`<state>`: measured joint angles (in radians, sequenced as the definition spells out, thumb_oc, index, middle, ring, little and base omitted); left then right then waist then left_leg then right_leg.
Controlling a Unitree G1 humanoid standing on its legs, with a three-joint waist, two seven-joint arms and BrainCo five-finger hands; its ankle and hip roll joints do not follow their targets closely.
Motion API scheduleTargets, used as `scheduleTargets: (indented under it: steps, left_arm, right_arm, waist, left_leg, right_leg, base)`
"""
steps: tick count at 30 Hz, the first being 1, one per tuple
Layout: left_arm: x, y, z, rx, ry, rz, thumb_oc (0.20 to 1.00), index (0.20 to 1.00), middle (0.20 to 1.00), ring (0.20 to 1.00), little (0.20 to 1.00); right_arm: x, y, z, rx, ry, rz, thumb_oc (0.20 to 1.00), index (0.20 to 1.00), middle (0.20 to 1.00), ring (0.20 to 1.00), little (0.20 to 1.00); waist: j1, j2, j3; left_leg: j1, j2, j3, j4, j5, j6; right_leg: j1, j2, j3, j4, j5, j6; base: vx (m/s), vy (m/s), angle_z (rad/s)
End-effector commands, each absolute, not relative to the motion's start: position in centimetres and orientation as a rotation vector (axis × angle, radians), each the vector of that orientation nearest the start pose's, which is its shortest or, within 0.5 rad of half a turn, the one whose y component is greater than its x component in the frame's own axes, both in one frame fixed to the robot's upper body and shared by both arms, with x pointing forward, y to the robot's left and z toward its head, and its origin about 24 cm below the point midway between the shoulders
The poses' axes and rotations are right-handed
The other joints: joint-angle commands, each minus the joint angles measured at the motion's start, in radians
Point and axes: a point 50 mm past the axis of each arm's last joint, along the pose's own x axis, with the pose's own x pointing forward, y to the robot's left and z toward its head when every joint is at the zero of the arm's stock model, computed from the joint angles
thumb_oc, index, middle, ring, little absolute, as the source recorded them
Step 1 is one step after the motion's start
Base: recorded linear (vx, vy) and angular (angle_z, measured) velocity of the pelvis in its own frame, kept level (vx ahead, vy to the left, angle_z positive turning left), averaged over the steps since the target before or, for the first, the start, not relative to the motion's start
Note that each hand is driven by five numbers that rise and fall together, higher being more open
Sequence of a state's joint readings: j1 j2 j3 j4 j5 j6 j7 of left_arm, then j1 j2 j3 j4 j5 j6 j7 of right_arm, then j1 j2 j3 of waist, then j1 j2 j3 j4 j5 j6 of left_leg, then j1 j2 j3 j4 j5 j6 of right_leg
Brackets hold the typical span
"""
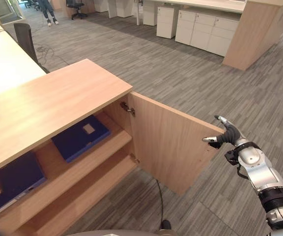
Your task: Put the empty folder in the office cabinet
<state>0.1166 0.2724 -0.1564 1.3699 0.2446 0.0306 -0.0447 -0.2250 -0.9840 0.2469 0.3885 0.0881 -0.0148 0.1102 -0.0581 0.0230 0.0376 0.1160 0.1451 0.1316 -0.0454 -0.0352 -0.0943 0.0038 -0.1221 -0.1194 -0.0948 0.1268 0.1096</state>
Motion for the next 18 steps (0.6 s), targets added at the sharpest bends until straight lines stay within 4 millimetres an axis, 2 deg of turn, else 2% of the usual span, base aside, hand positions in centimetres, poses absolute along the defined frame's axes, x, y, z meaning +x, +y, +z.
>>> scheduleTargets:
  steps: [1, 3, 4, 5, 6, 9, 10, 12, 13, 15, 16, 17, 18]
  left_arm:
    - [1.1, 27.3, -16.2, 0.546, 1.546, -0.136, 1.000, 1.000, 1.000, 1.000, 1.000]
    - [1.1, 27.2, -16.2, 0.545, 1.540, -0.151, 1.000, 1.000, 1.000, 1.000, 1.000]
    - [1.1, 27.2, -16.2, 0.544, 1.541, -0.150, 1.000, 1.000, 1.000, 1.000, 1.000]
    - [1.6, 27.1, -16.2, 0.552, 1.524, -0.160, 1.000, 1.000, 1.000, 1.000, 1.000]
    - [1.8, 27.1, -16.2, 0.558, 1.517, -0.160, 1.000, 1.000, 1.000, 1.000, 1.000]
    - [2.5, 27.1, -16.2, 0.570, 1.501, -0.172, 1.000, 1.000, 1.000, 1.000, 1.000]
    - [2.5, 27.1, -16.2, 0.569, 1.502, -0.170, 1.000, 1.000, 1.000, 1.000, 1.000]
    - [2.7, 27.2, -16.1, 0.569, 1.494, -0.176, 1.000, 1.000, 1.000, 1.000, 1.000]
    - [2.7, 27.3, -16.1, 0.575, 1.489, -0.180, 1.000, 1.000, 1.000, 1.000, 1.000]
    - [2.3, 27.3, -16.1, 0.582, 1.492, -0.206, 1.000, 1.000, 1.000, 1.000, 1.000]
    - [2.6, 26.7, -16.2, 0.588, 1.467, -0.234, 1.000, 1.000, 1.000, 1.000, 1.000]
    - [2.6, 26.7, -16.2, 0.588, 1.467, -0.234, 1.000, 1.000, 1.000, 1.000, 1.000]
    - [2.6, 26.5, -16.3, 0.595, 1.456, -0.246, 1.000, 1.000, 1.000, 1.000, 1.000]
  right_arm:
    - [29.3, -25.8, 8.3, -0.875, 0.156, 0.419, 1.000, 1.000, 1.000, 1.000, 1.000]
    - [28.9, -24.2, 7.0, -0.970, 0.216, 0.573, 1.000, 1.000, 1.000, 1.000, 1.000]
    - [29.0, -24.2, 7.0, -0.971, 0.215, 0.574, 1.000, 1.000, 1.000, 1.000, 1.000]
    - [28.6, -22.7, 5.3, -1.128, 0.276, 0.730, 1.000, 1.000, 1.000, 1.000, 1.000]
    - [28.4, -22.0, 4.5, -1.150, 0.296, 0.775, 1.000, 1.000, 1.000, 1.000, 1.000]
    - [27.0, -17.8, 2.6, -1.108, 0.317, 1.019, 1.000, 1.000, 1.000, 1.000, 1.000]
    - [27.0, -17.8, 2.6, -1.108, 0.317, 1.020, 1.000, 1.000, 1.000, 1.000, 1.000]
    - [26.1, -15.3, 2.9, -0.945, 0.314, 1.142, 1.000, 1.000, 1.000, 1.000, 1.000]
    - [25.4, -13.9, 2.8, -0.764, 0.331, 1.197, 1.000, 1.000, 1.000, 1.000, 1.000]
    - [24.7, -12.5, 2.6, -0.561, 0.349, 1.237, 1.000, 1.000, 1.000, 1.000, 1.000]
    - [24.2, -11.2, 2.7, -0.368, 0.340, 1.256, 1.000, 1.000, 1.000, 1.000, 1.000]
    - [24.2, -11.2, 2.7, -0.367, 0.339, 1.256, 1.000, 1.000, 1.000, 1.000, 1.000]
    - [24.1, -10.4, 2.9, -0.271, 0.320, 1.257, 1.000, 1.000, 1.000, 1.000, 1.000]
  waist:
    - [0.041, -0.078, -0.012]
    - [0.044, -0.081, -0.011]
    - [0.043, -0.081, -0.011]
    - [0.050, -0.083, -0.009]
    - [0.050, -0.083, -0.009]
    - [0.052, -0.082, -0.008]
    - [0.050, -0.082, -0.008]
    - [0.052, -0.082, -0.007]
    - [0.056, -0.078, -0.002]
    - [0.061, -0.078, -0.004]
    - [0.070, -0.077, -0.001]
    - [0.070, -0.078, -0.001]
    - [0.076, -0.077, 0.000]
  left_leg:
    - [-0.051, -0.054, -0.014, 0.028, -0.022, 0.042]
    - [-0.052, -0.051, -0.017, 0.030, -0.022, 0.041]
    - [-0.052, -0.051, -0.017, 0.030, -0.022, 0.041]
    - [-0.051, -0.049, -0.020, 0.030, -0.024, 0.042]
    - [-0.050, -0.048, -0.021, 0.030, -0.025, 0.043]
    - [-0.049, -0.044, -0.023, 0.030, -0.026, 0.046]
    - [-0.049, -0.044, -0.023, 0.030, -0.026, 0.045]
    - [-0.050, -0.043, -0.025, 0.030, -0.024, 0.045]
    - [-0.045, -0.041, -0.027, 0.031, -0.027, 0.043]
    - [-0.051, -0.044, -0.030, 0.029, -0.019, 0.042]
    - [-0.052, -0.043, -0.033, 0.028, -0.015, 0.040]
    - [-0.052, -0.043, -0.033, 0.028, -0.015, 0.040]
    - [-0.053, -0.043, -0.034, 0.027, -0.014, 0.040]
  right_leg:
    - [0.018, 0.033, -0.015, 0.053, -0.146, -0.013]
    - [0.019, 0.032, -0.018, 0.052, -0.145, -0.014]
    - [0.019, 0.032, -0.019, 0.052, -0.145, -0.014]
    - [0.019, 0.031, -0.022, 0.050, -0.142, -0.015]
    - [0.020, 0.031, -0.023, 0.050, -0.141, -0.015]
    - [0.021, 0.030, -0.027, 0.049, -0.138, -0.017]
    - [0.022, 0.030, -0.027, 0.049, -0.138, -0.017]
    - [0.020, 0.030, -0.027, 0.051, -0.138, -0.018]
    - [0.024, 0.031, -0.027, 0.052, -0.141, -0.018]
    - [0.020, 0.029, -0.031, 0.052, -0.139, -0.017]
    - [0.021, 0.028, -0.035, 0.052, -0.138, -0.016]
    - [0.021, 0.028, -0.035, 0.052, -0.138, -0.016]
    - [0.023, 0.028, -0.038, 0.051, -0.139, -0.016]
  base:
    - [0.00, 0.000, 0.00]
    - [0.00, 0.000, 0.00]
    - [0.00, 0.000, 0.00]
    - [0.00, 0.000, 0.00]
    - [-0.01, -0.014, -0.06]
    - [0.00, -0.005, 0.00]
    - [0.00, -0.003, 0.06]
    - [0.00, 0.000, 0.00]
    - [-0.03, 0.005, -0.03]
    - [-0.04, 0.002, -0.03]
    - [0.00, 0.000, 0.00]
    - [-0.03, -0.010, 0.04]
    - [-0.03, -0.024, 0.05]
